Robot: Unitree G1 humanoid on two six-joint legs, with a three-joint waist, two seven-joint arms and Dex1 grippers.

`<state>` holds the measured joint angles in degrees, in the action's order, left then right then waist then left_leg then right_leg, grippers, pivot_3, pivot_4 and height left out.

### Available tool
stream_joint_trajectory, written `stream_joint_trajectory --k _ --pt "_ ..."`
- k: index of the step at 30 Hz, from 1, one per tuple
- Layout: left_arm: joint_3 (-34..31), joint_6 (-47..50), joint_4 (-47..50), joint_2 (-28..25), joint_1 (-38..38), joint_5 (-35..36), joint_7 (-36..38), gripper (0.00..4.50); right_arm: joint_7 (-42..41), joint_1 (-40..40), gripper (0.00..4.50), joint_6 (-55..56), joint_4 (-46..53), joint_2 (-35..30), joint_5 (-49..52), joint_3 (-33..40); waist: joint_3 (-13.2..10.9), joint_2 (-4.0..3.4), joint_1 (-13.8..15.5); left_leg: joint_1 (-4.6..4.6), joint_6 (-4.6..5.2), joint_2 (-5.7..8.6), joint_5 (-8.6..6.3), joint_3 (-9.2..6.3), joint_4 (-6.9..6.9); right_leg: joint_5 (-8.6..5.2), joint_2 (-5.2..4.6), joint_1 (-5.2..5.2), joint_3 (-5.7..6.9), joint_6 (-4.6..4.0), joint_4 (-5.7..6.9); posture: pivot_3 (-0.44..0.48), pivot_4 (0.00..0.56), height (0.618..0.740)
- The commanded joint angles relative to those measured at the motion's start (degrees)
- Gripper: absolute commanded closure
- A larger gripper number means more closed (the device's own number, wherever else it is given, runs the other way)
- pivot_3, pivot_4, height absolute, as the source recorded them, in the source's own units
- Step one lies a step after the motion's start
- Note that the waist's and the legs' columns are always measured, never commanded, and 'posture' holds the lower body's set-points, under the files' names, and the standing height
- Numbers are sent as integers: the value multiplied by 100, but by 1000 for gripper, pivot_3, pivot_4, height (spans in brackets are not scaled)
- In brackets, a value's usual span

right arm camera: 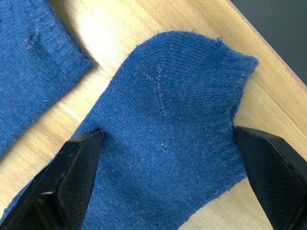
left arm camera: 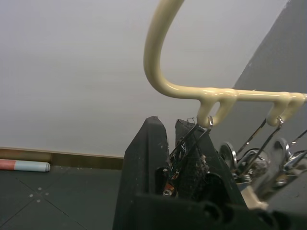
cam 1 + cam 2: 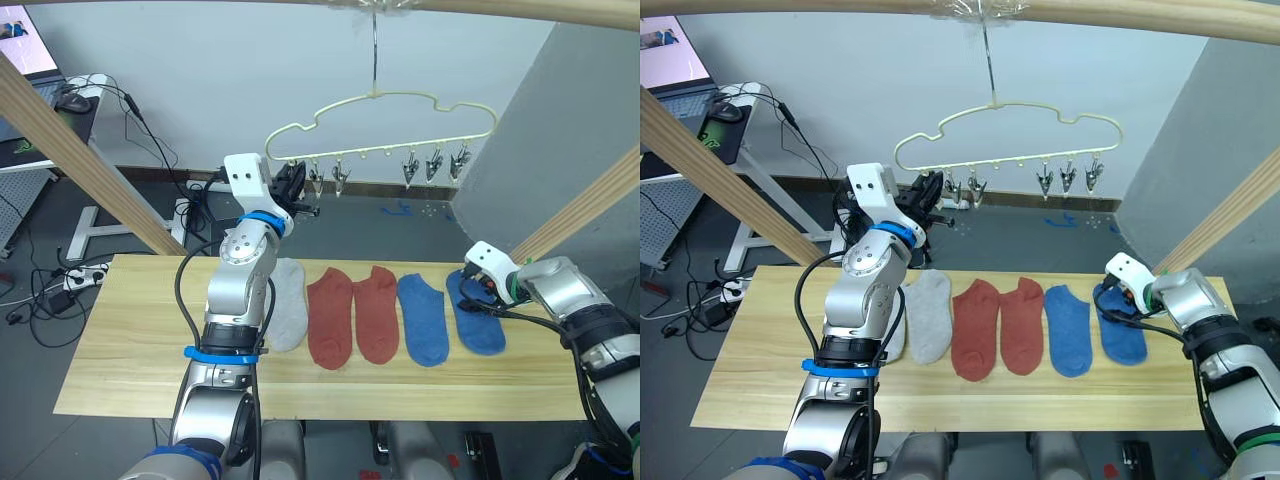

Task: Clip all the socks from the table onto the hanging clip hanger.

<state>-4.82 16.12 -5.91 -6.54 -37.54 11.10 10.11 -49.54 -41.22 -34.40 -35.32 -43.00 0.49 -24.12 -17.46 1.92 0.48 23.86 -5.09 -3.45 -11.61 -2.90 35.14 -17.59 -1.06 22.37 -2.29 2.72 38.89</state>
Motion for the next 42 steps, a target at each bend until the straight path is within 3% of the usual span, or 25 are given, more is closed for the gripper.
stream_joint_trajectory --k 1,5,7,19,24,31,34,38,42 --pt "11 10 316 -12 42 -14 -42 4287 -160 121 0 41 -141 12 -219 68 0 0 11 0 0 0 0 0 0 0 0 0 0 0 0 109 313 740" --pt "8 29 346 -25 59 -15 -62 4287 -242 199 0 116 -105 32 -376 99 0 0 44 0 -1 0 0 0 0 0 0 -1 0 0 0 111 312 740" --pt "1 40 358 -30 66 -12 -71 4287 -255 231 378 132 -87 54 -426 134 0 0 56 -1 -1 0 0 0 0 0 0 -1 0 0 0 113 312 740" --pt "-17 194 426 -91 100 33 -30 4287 -312 378 4474 26 50 164 -616 308 0 1 70 -7 -17 0 10 0 4 13 0 -8 -4 20 0 110 310 740" --pt "-191 728 564 -195 90 444 186 4287 -404 463 4474 -674 998 102 -424 590 0 0 73 -6 -24 0 14 -1 4 14 0 -6 -3 21 1 102 301 740" --pt "-810 1970 581 -410 -177 1632 532 4287 -840 665 4474 -2750 4149 -370 552 1294 -4 -10 42 -1 -26 -1 14 -1 1 14 1 3 -2 21 3 65 270 740" --pt "-994 2404 494 -502 -320 1976 558 4287 -812 627 4474 -3325 4898 -362 940 1392 -3 -8 41 0 -26 -1 14 -3 2 14 1 1 0 22 1 53 261 740" --pt "-1218 2696 216 -627 -542 2265 573 4287 -555 326 4474 -3799 5266 84 1337 1460 -2 -7 -11 0 -28 0 16 -4 5 14 1 2 1 21 2 36 249 740" --pt "-1292 2985 53 -806 -704 2451 620 4287 -94 -95 4474 -3990 5352 933 1559 1245 0 -5 -106 0 -40 0 22 -5 4 14 0 5 1 21 7 31 245 740"
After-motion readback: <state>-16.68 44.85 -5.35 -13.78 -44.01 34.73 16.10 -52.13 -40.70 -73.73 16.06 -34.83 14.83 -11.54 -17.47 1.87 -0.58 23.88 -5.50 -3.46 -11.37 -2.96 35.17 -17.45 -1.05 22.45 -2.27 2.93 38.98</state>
